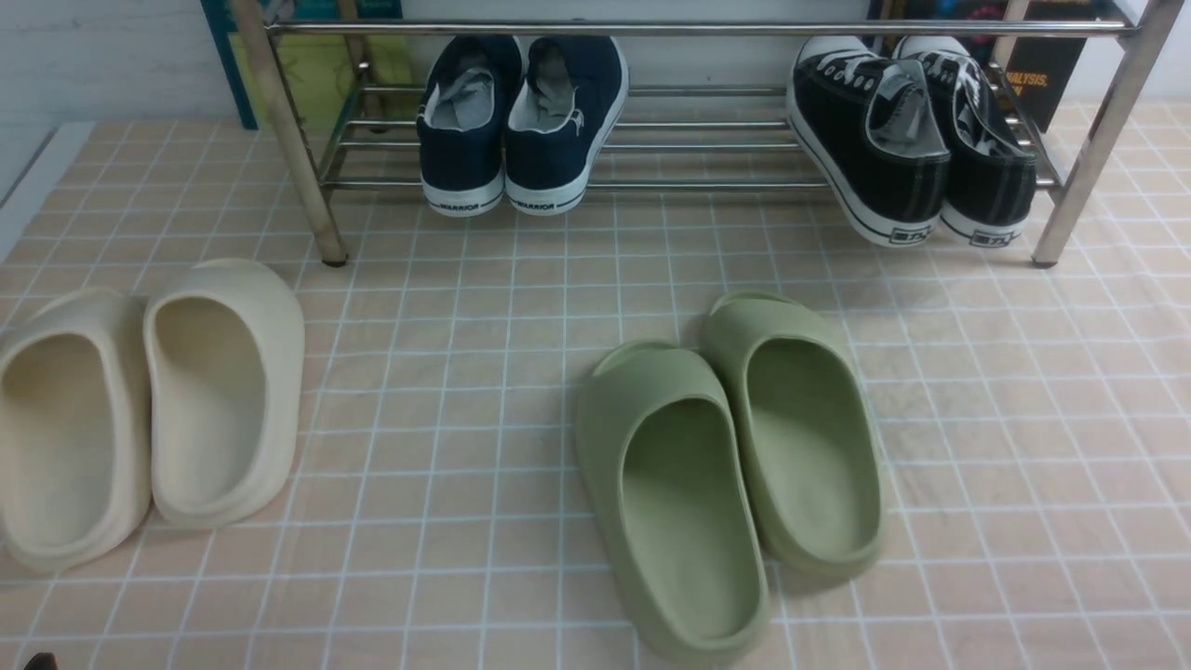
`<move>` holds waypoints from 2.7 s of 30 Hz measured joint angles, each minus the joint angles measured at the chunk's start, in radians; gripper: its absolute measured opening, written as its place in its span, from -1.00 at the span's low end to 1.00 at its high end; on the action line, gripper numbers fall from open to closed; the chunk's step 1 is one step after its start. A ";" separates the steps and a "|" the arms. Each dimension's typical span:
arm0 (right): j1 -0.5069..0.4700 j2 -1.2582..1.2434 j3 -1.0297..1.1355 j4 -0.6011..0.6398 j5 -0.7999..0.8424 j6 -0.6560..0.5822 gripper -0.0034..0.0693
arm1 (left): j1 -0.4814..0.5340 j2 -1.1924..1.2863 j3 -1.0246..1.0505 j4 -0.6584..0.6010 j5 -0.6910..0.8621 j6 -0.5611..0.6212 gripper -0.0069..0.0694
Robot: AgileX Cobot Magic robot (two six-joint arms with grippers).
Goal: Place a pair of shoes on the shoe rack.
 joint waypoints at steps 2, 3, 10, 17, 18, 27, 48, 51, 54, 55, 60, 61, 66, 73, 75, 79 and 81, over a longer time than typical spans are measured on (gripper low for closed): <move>-0.008 0.000 0.046 -0.019 0.001 0.047 -0.96 | 0.000 0.000 0.000 0.000 0.000 0.000 -0.20; -0.009 0.000 0.053 -0.028 0.014 0.071 -0.96 | 0.000 0.000 0.000 0.000 0.000 0.000 -0.20; 0.011 0.000 0.054 -0.088 0.084 0.119 -0.96 | 0.000 0.000 0.000 0.000 0.000 0.000 -0.20; 0.011 0.000 0.049 -0.088 0.141 0.126 -0.96 | 0.000 0.000 0.000 0.000 0.000 0.000 -0.20; 0.011 0.000 0.048 -0.088 0.144 0.126 -0.95 | 0.000 0.000 0.000 0.000 0.000 0.000 -0.20; 0.011 0.000 0.047 -0.088 0.147 0.126 -0.94 | 0.000 0.000 0.000 0.000 0.000 0.000 -0.20; 0.011 0.000 0.047 -0.088 0.148 0.126 -0.92 | 0.000 0.000 0.000 0.000 0.000 0.000 -0.20; 0.011 0.000 0.047 -0.088 0.148 0.126 -0.91 | 0.000 0.000 0.000 0.000 0.000 0.000 -0.20; 0.011 0.000 0.047 -0.088 0.148 0.126 -0.91 | 0.000 0.000 0.000 0.000 0.000 0.000 -0.20; 0.011 0.000 0.047 -0.088 0.148 0.126 -0.91 | 0.000 0.000 0.000 0.000 0.000 0.000 -0.20; 0.011 0.000 0.047 -0.088 0.148 0.126 -0.89 | 0.000 0.000 0.000 0.000 0.000 0.000 -0.20; 0.011 0.000 0.047 -0.088 0.148 0.126 -0.89 | 0.000 0.000 0.000 0.000 0.000 0.000 -0.20; 0.011 0.000 0.047 -0.088 0.148 0.126 -0.88 | 0.000 0.000 0.000 0.000 0.000 0.000 -0.20; 0.011 0.000 0.047 -0.088 0.148 0.126 -0.86 | 0.000 0.000 0.000 0.000 0.000 0.000 -0.20; 0.011 0.000 0.047 -0.088 0.148 0.126 -0.85 | 0.000 0.000 0.000 0.000 0.000 0.000 -0.20; 0.011 0.000 0.047 -0.088 0.148 0.126 -0.83 | 0.000 0.000 0.000 0.000 0.000 0.000 -0.20; 0.011 0.000 0.047 -0.088 0.148 0.126 -0.82 | 0.000 0.000 0.000 0.000 0.000 0.000 -0.20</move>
